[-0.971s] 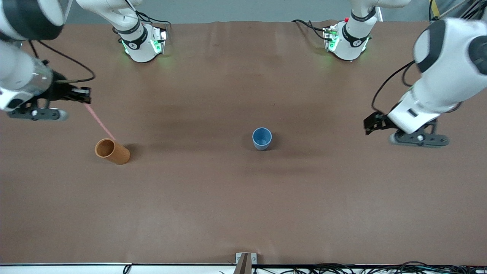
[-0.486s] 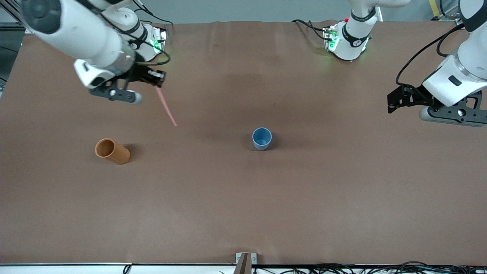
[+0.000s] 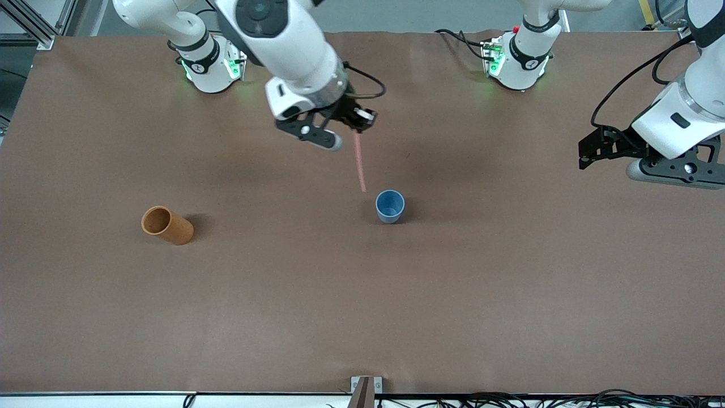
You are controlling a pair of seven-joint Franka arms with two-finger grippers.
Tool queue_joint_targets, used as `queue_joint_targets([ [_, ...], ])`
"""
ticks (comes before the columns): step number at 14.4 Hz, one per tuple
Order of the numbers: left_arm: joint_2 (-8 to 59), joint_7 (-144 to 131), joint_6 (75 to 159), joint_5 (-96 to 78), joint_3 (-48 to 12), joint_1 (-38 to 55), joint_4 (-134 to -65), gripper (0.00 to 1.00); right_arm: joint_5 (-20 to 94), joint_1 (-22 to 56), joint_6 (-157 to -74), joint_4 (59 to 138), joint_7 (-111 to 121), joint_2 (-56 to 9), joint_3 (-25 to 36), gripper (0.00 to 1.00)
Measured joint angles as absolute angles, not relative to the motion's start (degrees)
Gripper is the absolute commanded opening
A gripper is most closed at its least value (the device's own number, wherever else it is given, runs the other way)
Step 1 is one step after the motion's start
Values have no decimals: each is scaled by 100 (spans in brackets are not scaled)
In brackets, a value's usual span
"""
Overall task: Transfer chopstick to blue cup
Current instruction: 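Carry the chopstick over the blue cup with the right gripper, then lower the chopstick into the blue cup and open the right gripper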
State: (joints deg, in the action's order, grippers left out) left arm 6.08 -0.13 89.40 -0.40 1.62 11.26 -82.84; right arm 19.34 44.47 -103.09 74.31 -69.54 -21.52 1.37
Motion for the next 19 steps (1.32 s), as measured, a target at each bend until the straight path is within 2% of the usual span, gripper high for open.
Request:
queue_joint_targets([
  [4,616,-16,8940,-40,167,1096,-8283,100,1954,4729,-10519,7189,-7373,-2538,145,5],
  [11,616,-174,8940,-40,165,981,-8261,100,1751,4956,-10612,7173,-7392,-2844,174,5],
  [17,616,-210,8940,-40,153,981,-8260,100,1562,5106,-10920,7172,-7392,-3030,176,10],
  [19,616,-211,8940,-40,153,981,-8260,100,1474,5111,-10943,7172,-7392,-3038,181,16],
])
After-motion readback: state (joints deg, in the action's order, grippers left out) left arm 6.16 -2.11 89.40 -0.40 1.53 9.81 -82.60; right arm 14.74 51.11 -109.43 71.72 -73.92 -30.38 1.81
